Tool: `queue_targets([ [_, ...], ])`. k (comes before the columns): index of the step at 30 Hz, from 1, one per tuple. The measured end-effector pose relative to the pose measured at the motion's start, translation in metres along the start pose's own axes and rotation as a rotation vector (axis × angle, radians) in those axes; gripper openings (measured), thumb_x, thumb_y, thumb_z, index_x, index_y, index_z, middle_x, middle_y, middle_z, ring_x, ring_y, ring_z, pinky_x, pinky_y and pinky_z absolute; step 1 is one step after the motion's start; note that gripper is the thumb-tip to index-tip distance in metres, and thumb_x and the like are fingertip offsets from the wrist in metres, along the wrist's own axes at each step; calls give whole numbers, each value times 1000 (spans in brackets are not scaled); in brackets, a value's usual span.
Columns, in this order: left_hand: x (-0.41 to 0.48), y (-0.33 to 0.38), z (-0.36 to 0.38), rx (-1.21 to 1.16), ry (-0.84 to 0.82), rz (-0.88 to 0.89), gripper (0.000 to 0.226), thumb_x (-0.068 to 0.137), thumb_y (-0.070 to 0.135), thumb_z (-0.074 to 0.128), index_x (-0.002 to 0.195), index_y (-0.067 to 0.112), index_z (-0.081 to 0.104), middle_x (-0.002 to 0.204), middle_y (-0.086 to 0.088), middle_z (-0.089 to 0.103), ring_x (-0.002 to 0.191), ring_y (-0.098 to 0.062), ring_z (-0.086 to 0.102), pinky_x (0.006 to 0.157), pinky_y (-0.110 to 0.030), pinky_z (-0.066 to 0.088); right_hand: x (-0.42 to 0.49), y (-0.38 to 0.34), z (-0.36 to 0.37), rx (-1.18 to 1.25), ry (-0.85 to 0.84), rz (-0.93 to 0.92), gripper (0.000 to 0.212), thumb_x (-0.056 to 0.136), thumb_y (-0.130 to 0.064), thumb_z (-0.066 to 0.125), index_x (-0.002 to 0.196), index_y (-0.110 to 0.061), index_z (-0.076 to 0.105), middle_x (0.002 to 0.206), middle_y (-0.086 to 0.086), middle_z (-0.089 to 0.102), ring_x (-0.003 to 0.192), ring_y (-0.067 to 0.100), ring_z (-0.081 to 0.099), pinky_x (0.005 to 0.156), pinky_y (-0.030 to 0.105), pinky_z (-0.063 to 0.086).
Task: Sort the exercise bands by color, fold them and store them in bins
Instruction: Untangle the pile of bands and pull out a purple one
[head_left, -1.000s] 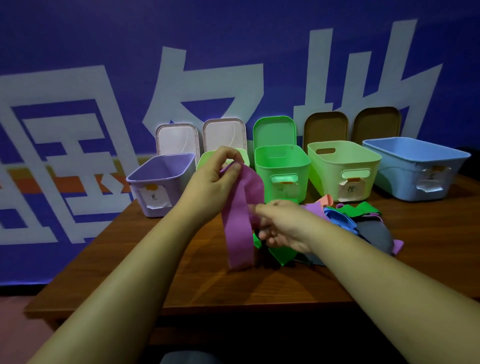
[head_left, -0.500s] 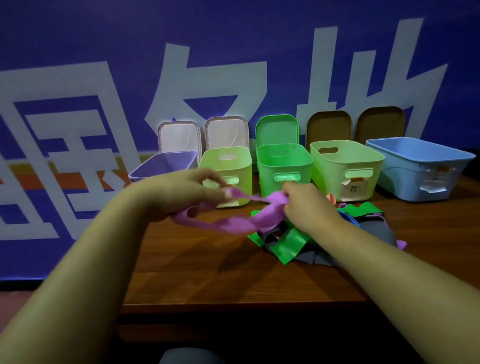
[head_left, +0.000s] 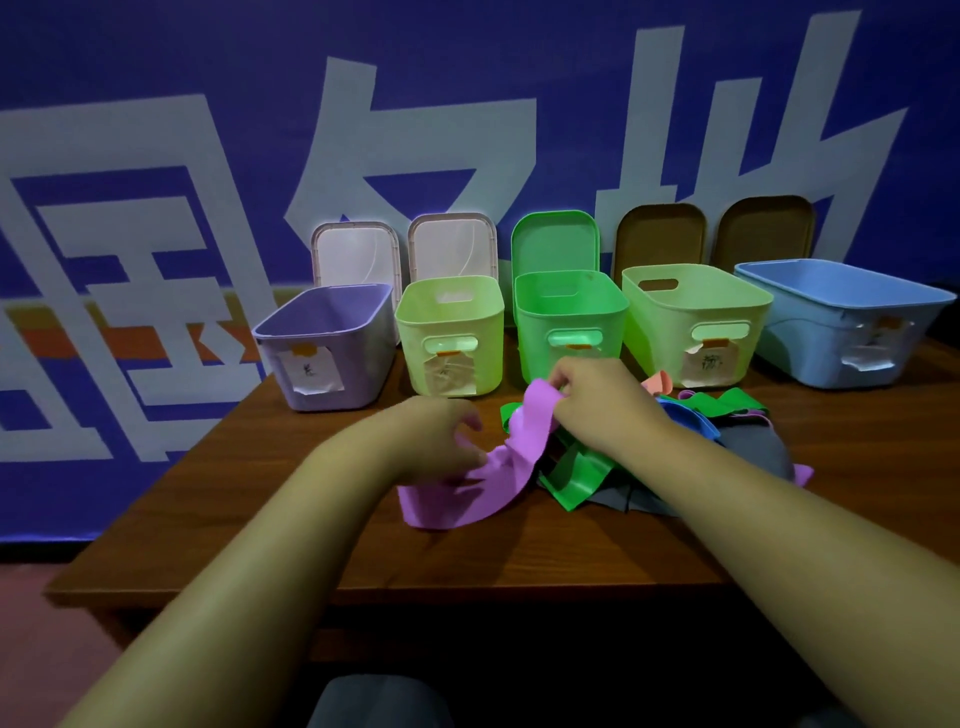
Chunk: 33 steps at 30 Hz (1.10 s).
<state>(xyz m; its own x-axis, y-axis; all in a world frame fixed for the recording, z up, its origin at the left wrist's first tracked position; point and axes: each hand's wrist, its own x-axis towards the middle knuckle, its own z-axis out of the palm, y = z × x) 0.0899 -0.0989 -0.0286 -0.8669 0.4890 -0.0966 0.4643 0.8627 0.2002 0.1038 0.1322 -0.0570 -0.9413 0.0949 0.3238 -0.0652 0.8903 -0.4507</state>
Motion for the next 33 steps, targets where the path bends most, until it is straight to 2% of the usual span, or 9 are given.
queue_targets([
  [3, 9, 7, 20, 13, 143, 93, 53, 92, 42, 75, 142, 34, 59, 136, -5, 57, 113, -27, 62, 94, -33, 49, 1, -1, 0, -2, -13, 2, 15, 93, -16, 59, 100, -23, 70, 90, 1, 67, 81, 23, 65, 72, 41, 59],
  [6, 15, 9, 32, -72, 244, 190, 55, 84, 39, 85, 131, 35, 57, 128, -2, 47, 93, -22, 63, 86, -33, 50, 3, -1, 3, 0, -23, 12, 12, 95, -17, 59, 99, -24, 69, 89, 0, 67, 78, 21, 65, 68, 37, 57],
  [13, 21, 9, 37, -59, 383, 304, 15, 91, 30, 78, 99, 35, 66, 107, 8, 54, 91, -17, 60, 82, -45, 56, 3, 2, 3, -8, -52, 14, 14, 95, -13, 60, 101, -21, 69, 90, 0, 67, 79, 21, 64, 68, 36, 56],
  [18, 21, 9, 35, -84, 274, 365, 28, 90, 20, 79, 110, 32, 64, 112, 8, 56, 88, -11, 60, 82, -39, 56, 4, 4, 3, 5, -51, 35, 10, 97, -19, 62, 101, -22, 70, 91, 2, 68, 77, 20, 64, 67, 35, 54],
  [21, 22, 11, 42, -68, 343, 373, 21, 92, 26, 74, 109, 34, 67, 114, 6, 58, 96, -20, 62, 83, -42, 56, 4, 4, 3, 9, -67, 47, 12, 96, -17, 61, 102, -22, 71, 91, 3, 69, 77, 20, 64, 65, 33, 52],
  [24, 22, 11, 40, -102, 379, 361, 17, 94, 18, 74, 110, 26, 71, 112, 1, 65, 100, -23, 65, 86, -42, 56, 3, 6, 3, 18, -71, 62, 14, 97, -16, 60, 103, -19, 71, 89, 3, 67, 71, 18, 59, 60, 30, 44],
  [27, 18, 10, 20, -197, 467, 324, 17, 95, 10, 73, 107, 21, 71, 105, 2, 72, 98, -19, 69, 87, -43, 58, 2, 7, 2, 38, -75, 57, 14, 97, -14, 61, 105, -19, 71, 92, 2, 67, 73, 17, 60, 60, 31, 44],
  [31, 9, 15, -29, -295, 587, 339, 16, 97, 10, 74, 107, 22, 73, 103, 6, 73, 93, -8, 68, 84, -34, 59, 3, -3, -3, 89, -63, -1, 9, 100, -28, 68, 91, -31, 66, 91, -2, 69, 79, 17, 65, 66, 37, 55],
  [33, 7, 18, -55, -272, 627, 353, 20, 96, 9, 73, 109, 25, 73, 106, 6, 73, 95, -9, 67, 85, -32, 58, 3, -12, -7, 153, -39, -38, 13, 99, -35, 70, 88, -33, 64, 86, -6, 66, 77, 15, 63, 62, 34, 49],
])
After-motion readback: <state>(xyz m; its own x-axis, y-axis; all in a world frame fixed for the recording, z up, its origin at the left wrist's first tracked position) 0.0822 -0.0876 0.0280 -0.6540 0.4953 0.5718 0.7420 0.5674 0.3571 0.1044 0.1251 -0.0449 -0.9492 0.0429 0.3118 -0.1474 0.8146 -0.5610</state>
